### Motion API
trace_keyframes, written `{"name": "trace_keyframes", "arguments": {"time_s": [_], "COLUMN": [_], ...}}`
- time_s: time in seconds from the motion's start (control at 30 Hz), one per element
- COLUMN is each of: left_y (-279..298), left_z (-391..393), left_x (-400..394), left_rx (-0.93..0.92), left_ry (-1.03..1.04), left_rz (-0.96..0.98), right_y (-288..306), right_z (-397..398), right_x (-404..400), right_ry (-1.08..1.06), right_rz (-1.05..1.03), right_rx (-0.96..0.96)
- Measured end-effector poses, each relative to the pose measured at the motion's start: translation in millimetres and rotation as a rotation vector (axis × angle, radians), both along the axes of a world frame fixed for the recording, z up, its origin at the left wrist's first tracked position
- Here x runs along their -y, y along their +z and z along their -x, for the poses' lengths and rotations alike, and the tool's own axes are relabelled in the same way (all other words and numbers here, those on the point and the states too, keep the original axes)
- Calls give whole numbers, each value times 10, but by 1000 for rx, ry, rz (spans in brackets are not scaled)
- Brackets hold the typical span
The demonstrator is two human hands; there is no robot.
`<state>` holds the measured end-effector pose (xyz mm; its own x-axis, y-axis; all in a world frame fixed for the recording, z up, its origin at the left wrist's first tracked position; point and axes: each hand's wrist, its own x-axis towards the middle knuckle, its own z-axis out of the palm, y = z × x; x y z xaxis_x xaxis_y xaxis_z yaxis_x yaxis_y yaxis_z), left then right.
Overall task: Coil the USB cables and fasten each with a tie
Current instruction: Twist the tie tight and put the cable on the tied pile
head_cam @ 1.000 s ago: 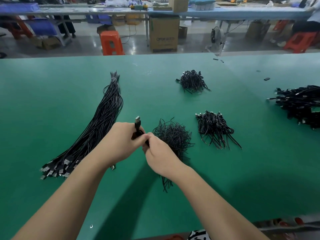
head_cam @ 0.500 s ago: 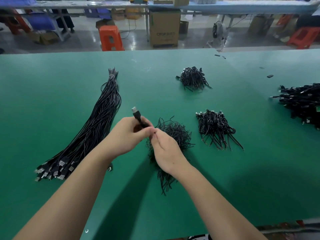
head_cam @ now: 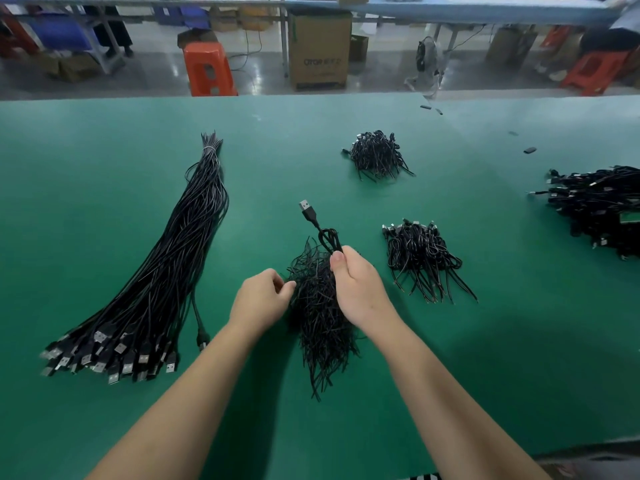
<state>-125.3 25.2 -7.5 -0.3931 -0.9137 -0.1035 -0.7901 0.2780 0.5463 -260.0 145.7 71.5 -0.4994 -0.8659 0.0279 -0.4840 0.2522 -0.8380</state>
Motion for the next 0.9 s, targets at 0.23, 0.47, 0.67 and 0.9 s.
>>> {"name": "trace_keyframes", "arguments": {"time_s": [0.23, 0.47, 0.67, 0.9], "left_y": [-42, -4, 162, 449], "left_z": [27, 1, -188, -393], "left_x": [-43, -61, -144, -252], "left_rx": [67, 67, 178, 225], "left_ry": [48, 62, -15, -81], "left_rz": [-91, -154, 33, 309], "right_y": [-35, -47, -76, -92], "right_z": [18, -10, -4, -42], "right_x": [-3, -9, -18, -26], "right_ry": [4, 30, 34, 59], "right_rz": [-22, -36, -53, -55], "right_rx": [14, 15, 1, -9]}}
